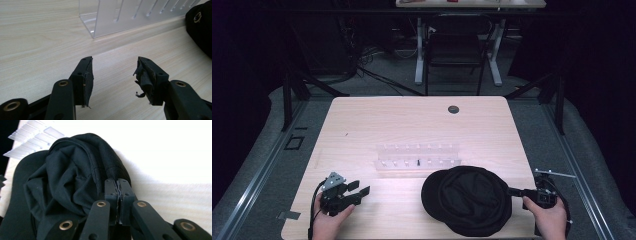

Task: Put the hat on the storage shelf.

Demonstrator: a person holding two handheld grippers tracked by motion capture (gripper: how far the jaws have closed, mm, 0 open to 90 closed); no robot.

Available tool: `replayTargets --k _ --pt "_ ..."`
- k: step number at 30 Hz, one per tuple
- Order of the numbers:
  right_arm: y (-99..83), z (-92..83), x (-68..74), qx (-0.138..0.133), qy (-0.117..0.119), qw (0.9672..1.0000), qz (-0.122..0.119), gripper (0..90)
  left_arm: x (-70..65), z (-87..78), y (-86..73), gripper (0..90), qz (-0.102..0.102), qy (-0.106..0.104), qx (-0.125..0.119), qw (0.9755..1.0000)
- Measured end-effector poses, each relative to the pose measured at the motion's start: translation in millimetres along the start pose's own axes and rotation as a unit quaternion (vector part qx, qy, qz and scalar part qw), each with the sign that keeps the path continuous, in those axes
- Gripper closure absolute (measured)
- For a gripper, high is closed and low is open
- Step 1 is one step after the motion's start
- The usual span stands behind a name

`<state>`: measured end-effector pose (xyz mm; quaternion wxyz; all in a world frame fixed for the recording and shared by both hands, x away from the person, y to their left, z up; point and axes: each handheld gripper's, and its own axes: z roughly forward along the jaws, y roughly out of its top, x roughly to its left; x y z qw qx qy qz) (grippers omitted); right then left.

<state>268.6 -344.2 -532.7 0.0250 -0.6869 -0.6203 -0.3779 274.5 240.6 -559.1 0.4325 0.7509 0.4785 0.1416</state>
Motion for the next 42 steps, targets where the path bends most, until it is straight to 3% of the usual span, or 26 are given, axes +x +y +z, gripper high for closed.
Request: replayTargets --k 4,5,8,10,14,20,27,28,30,32,33,34,35,41,42 --pt "10.6 -1.0 1.5 0.025 -0.011 0.9995 -0.019 86.6 0.0 -0.3 -0.2 47.7 -0.001 0.0 0.0 1.0" --pt "12.1 -1.6 2.6 0.03 -0.025 0.999 -0.022 86.1 0.0 -0.3 -0.2 47.7 -0.001 0.001 0.001 1.0" --pt "16.3 -0.2 5.3 0.042 -0.023 0.9985 -0.026 84.3 -0.1 -0.7 -0.1 47.7 0.001 0.001 0.0 1.0" --pt "19.5 -3.3 6.0 0.066 -0.047 0.9955 -0.048 83.7 -0.4 -0.8 -0.3 47.7 0.0 0.001 0.0 1.0" --pt "20.2 0.8 10.3 0.078 -0.039 0.9953 -0.042 82.0 -0.8 -0.7 -0.5 47.7 0.001 0.001 0.001 1.0" --pt "22.4 0.2 14.3 0.106 -0.06 0.9915 -0.044 81.8 -1.5 -0.6 -0.4 47.7 0.002 0.0 0.003 1.0" --pt "23.1 0.8 15.2 0.13 -0.063 0.9889 -0.034 81.6 -2.0 -0.6 -0.3 47.7 0.004 -0.001 0.004 1.0" --pt "22.6 2.0 15.4 0.126 -0.06 0.9898 -0.029 81.3 -2.1 -0.6 -0.3 47.7 0.004 -0.001 0.004 1.0" --pt "23.6 1.9 14.6 0.143 -0.063 0.987 -0.037 80.6 -2.3 -0.5 -0.3 47.7 0.004 -0.001 0.004 1.0" --pt "23.2 4.3 15.6 0.141 -0.063 0.9877 -0.027 79.5 -2.5 -0.3 -0.4 47.7 0.005 -0.001 0.004 1.0" --pt "24.2 4.5 14.3 0.151 -0.061 0.9861 -0.031 79.2 -2.6 -0.3 -0.4 47.7 0.005 -0.001 0.005 1.0" --pt "25.3 3.6 14.9 0.158 -0.079 0.9836 -0.037 79.0 -2.7 -0.5 -0.3 47.6 0.005 -0.001 0.007 1.0" --pt "24.2 6.7 14.2 0.154 -0.064 0.9856 -0.027 79.0 -2.9 -0.2 -0.4 47.7 0.005 0.0 0.006 1.0" --pt "26.7 11.0 14.1 0.167 -0.075 0.9827 -0.024 78.6 -2.2 0.3 -0.6 47.7 0.004 0.0 0.005 1.0" --pt "27.6 12.0 13.9 0.168 -0.068 0.9832 -0.022 78.6 -2.2 0.3 -0.6 47.7 0.004 0.0 0.006 1.0"
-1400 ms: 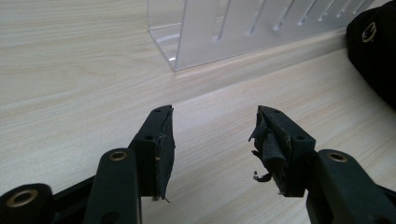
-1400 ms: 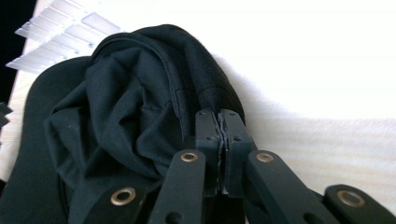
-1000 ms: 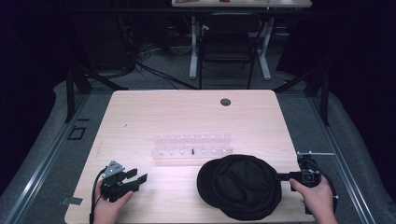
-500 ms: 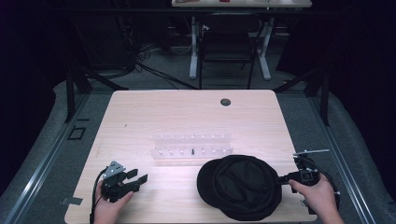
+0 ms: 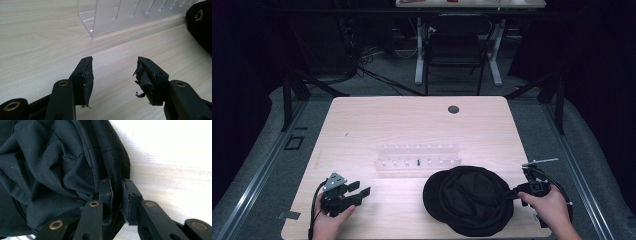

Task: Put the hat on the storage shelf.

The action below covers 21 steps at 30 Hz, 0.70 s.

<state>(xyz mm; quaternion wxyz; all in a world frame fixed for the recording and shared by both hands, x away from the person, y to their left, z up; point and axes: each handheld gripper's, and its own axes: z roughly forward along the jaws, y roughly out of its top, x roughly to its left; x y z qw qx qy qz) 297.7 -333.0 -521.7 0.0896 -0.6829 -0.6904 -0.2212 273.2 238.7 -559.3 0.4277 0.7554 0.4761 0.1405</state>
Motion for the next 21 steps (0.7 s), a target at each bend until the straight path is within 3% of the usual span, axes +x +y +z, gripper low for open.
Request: replayTargets --k 7,12,21 --pt "6.8 3.0 5.4 0.019 -0.022 0.9995 -0.009 79.4 -0.1 0.4 -0.1 47.7 0.0 0.001 0.001 1.0" --pt "14.0 2.8 9.1 0.055 -0.027 0.9975 -0.035 84.7 0.0 0.8 -0.1 47.7 0.0 0.001 0.001 1.0" --pt "21.1 5.2 11.1 0.079 -0.03 0.996 -0.03 86.3 0.2 0.6 -0.1 47.7 0.0 0.002 0.0 1.0"
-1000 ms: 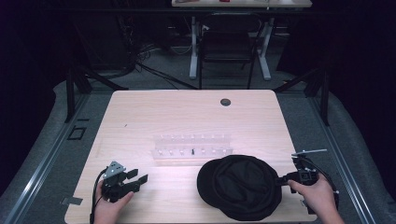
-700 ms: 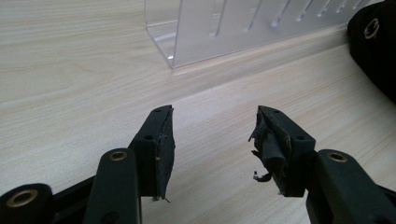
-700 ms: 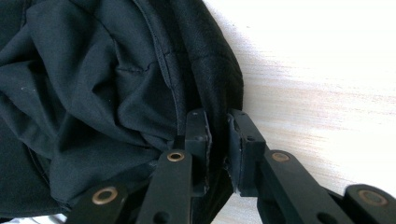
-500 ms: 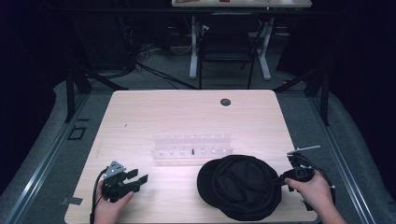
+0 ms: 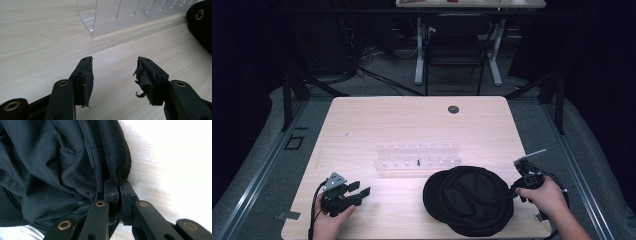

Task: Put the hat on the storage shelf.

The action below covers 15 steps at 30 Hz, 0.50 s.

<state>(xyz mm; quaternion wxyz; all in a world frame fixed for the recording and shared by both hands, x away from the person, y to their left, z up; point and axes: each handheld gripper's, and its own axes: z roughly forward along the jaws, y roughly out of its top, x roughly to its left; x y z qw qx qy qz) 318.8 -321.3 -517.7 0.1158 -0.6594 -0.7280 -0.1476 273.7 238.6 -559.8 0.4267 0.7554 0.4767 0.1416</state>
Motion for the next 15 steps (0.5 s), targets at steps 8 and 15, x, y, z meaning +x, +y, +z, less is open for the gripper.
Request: replayTargets --k 8,15 --pt "3.0 -7.1 -1.3 0.015 0.019 0.9997 0.003 87.7 0.1 0.0 -0.1 47.7 -0.002 0.001 0.0 1.0" --pt "0.2 -23.7 -4.6 0.004 0.073 0.9973 0.004 88.0 0.0 0.0 -0.2 47.7 -0.002 0.001 0.0 1.0"
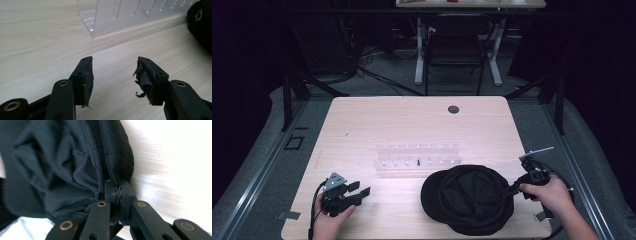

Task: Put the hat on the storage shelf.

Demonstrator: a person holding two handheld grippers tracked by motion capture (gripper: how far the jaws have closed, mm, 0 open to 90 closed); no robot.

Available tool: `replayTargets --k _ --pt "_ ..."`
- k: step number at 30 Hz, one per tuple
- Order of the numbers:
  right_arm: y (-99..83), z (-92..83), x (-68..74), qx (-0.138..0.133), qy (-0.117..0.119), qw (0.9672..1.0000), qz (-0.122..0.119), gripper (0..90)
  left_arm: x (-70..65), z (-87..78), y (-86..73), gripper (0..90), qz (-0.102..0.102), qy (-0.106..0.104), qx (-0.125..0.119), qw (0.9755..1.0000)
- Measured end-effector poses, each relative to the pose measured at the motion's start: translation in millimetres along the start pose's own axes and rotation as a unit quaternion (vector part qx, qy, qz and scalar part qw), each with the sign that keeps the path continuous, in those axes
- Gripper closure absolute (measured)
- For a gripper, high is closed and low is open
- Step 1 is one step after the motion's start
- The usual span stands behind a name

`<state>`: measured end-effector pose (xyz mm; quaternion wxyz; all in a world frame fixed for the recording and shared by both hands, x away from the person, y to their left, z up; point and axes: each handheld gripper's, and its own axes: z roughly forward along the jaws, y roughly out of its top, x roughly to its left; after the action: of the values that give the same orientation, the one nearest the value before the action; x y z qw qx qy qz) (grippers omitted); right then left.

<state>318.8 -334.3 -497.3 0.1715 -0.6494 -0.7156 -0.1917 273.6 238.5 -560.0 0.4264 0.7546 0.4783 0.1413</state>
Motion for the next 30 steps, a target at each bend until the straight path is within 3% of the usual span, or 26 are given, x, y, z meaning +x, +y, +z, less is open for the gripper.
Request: replayTargets --k 1,2,6,8,10,16,23,24,30 --pt "0.0 0.0 0.0 0.0 0.0 1.0 0.0 88.0 0.0 0.1 0.0 47.7 0.0 0.0 0.0 1.0" --pt "-3.1 -4.5 2.9 -0.025 0.022 0.9994 0.01 88.1 -0.1 0.2 0.0 47.7 0.0 0.0 0.0 1.0" --pt "-4.9 -10.8 5.3 -0.029 0.04 0.9987 0.009 88.1 0.1 0.5 -0.1 47.7 0.0 0.0 0.001 1.0" --pt "-5.4 -16.9 6.7 -0.023 0.059 0.998 0.0 88.1 0.0 0.6 -0.1 47.7 0.0 0.0 0.001 1.0" --pt "-6.4 -19.6 10.5 -0.03 0.074 0.9967 0.014 88.1 0.1 0.5 -0.1 47.7 -0.001 0.0 0.001 1.0" --pt "-7.2 -26.9 16.9 -0.037 0.109 0.9934 0.006 88.1 0.9 -0.4 0.3 47.7 -0.002 0.0 0.006 1.0" --pt "-6.6 -34.0 29.9 -0.049 0.143 0.9884 0.009 88.1 1.2 -0.2 0.0 47.7 -0.004 0.001 0.001 1.0" --pt "-5.8 -35.4 30.5 -0.045 0.153 0.9872 -0.002 88.1 1.2 -0.3 0.0 47.7 -0.004 0.001 0.001 1.0" --pt "-3.7 -41.3 47.3 -0.055 0.192 0.9797 -0.01 88.2 1.5 -0.8 -0.1 47.8 -0.004 0.001 -0.001 1.0"
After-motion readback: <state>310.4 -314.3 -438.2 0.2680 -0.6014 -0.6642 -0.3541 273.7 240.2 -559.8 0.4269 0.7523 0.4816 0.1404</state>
